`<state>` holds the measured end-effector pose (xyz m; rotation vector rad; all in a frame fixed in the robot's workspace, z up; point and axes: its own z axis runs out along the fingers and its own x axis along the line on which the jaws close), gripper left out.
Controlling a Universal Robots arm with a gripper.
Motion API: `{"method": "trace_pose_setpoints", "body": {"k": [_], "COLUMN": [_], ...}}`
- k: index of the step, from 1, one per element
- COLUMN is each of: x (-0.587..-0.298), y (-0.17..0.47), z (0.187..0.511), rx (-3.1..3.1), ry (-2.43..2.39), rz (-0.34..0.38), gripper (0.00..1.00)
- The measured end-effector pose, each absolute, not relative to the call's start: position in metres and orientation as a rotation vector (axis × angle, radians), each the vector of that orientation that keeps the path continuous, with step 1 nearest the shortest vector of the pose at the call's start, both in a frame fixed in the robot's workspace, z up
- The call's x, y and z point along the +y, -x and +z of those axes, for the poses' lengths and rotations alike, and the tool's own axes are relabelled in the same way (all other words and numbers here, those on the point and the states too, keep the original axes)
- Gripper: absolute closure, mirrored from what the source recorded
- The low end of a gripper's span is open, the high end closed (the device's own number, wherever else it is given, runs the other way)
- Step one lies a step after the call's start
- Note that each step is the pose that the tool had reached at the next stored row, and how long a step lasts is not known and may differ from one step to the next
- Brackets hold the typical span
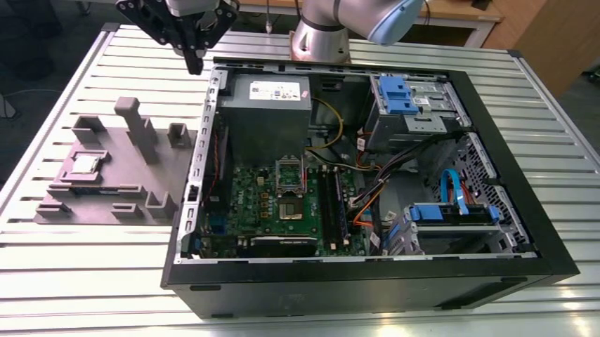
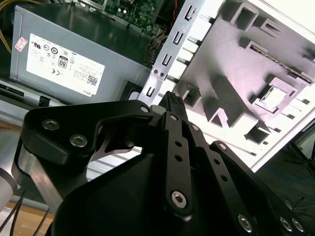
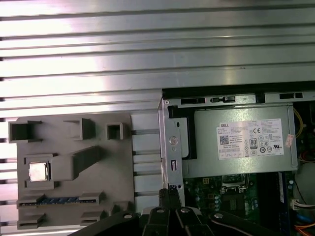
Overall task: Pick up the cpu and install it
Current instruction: 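Reach for the cpu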
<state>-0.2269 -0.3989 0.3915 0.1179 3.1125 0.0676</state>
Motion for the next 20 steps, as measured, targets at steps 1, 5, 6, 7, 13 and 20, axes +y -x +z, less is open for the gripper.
{"method": "trace_pose_setpoints", "body": {"k": [1, 5, 6, 7, 13, 20], "x": [-0.3989, -0.3989, -0.3989, -0.3989, -0.3989, -0.3989], "y": [0.2271, 0.2282, 0.2284, 0.2286, 0.2322, 0.2350], "z": [0.3914, 0.3914, 0.3914, 0.3914, 0.3914, 0.3914], "rx": [3.112, 3.112, 3.112, 3.112, 3.112, 3.112], "ry": [-0.118, -0.118, -0.118, -0.118, -0.118, -0.118], "rz": [0.068, 0.068, 0.068, 0.068, 0.068, 0.068], "gripper": [0.90, 0.90, 0.90, 0.90, 0.90, 0.90]}}
